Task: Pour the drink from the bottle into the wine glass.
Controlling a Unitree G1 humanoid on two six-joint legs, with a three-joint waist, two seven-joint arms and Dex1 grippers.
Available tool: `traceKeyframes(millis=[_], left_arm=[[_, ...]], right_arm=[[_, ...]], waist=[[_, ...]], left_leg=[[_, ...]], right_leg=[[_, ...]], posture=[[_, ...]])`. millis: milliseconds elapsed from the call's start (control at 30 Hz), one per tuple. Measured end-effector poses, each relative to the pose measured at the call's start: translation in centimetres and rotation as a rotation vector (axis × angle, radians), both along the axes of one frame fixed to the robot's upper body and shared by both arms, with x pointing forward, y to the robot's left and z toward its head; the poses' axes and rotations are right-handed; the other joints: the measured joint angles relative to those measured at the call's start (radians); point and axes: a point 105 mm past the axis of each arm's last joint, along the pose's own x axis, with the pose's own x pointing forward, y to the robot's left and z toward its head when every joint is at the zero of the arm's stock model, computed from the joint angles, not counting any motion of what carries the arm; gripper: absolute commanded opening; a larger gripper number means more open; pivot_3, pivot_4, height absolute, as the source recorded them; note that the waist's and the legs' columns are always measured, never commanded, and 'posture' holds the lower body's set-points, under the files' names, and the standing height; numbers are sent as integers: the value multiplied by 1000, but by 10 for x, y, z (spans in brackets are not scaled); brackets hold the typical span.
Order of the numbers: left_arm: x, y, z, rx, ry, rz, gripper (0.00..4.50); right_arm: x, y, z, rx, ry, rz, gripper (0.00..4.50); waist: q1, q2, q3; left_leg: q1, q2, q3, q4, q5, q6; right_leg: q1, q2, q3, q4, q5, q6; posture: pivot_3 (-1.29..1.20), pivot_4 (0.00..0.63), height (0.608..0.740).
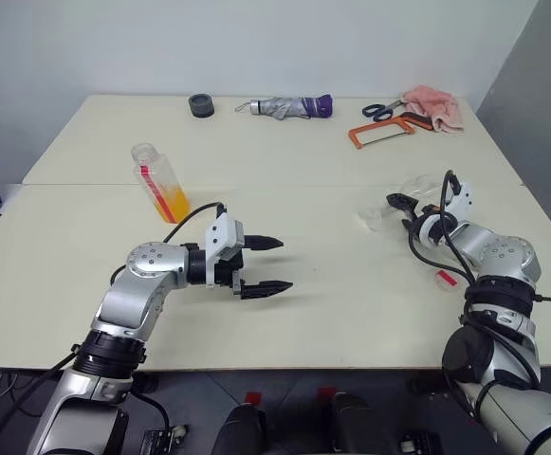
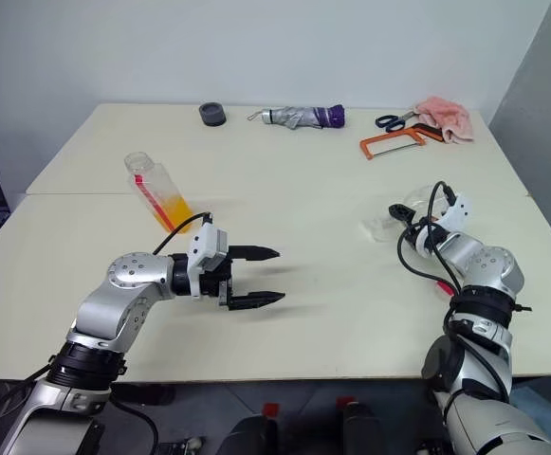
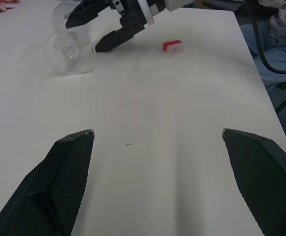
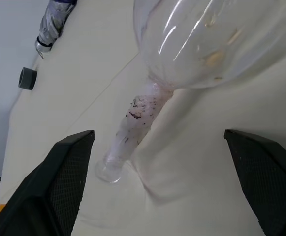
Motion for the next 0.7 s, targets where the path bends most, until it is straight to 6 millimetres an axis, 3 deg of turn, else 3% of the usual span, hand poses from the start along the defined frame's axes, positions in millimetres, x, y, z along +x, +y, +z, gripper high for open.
traceKeyframes(millis=[200, 267, 533, 567, 700], left_arm=[[3, 0, -4, -2, -4, -1, 4471], [4, -1, -6, -5, -8, -5, 4500], [5, -2, -9, 5, -18, -6, 4500], [6, -1, -10, 6, -14, -3, 4500], [6, -2, -11, 5, -15, -1, 4500]], right_arm=[[16, 8, 0, 59, -3, -19, 4500], [21, 13, 1, 76, -4, -15, 4135], [24, 23, -9, 118, 15, -1, 1594], [24, 23, -8, 123, 12, 1, 1148], [23, 31, 5, 122, -36, 43, 181]], waist=[[-1, 0, 0], [-1, 0, 0], [0, 0, 0], [0, 0, 0], [0, 1, 1]], left_leg=[[0, 0, 1, 0, 0, 0], [0, 0, 1, 0, 0, 0], [-1, 1, 0, 0, 0, 0], [-1, 1, 0, 0, 0, 0], [-1, 2, 0, 0, 0, 0]], right_leg=[[0, 0, 0, 0, 0, 0], [0, 0, 0, 0, 0, 0], [0, -1, 0, 0, 0, 0], [0, -1, 0, 0, 0, 0], [0, -1, 0, 0, 0, 0]], posture=[[0, 150, 740], [0, 150, 740], [0, 150, 740], [0, 150, 740], [0, 150, 740]])
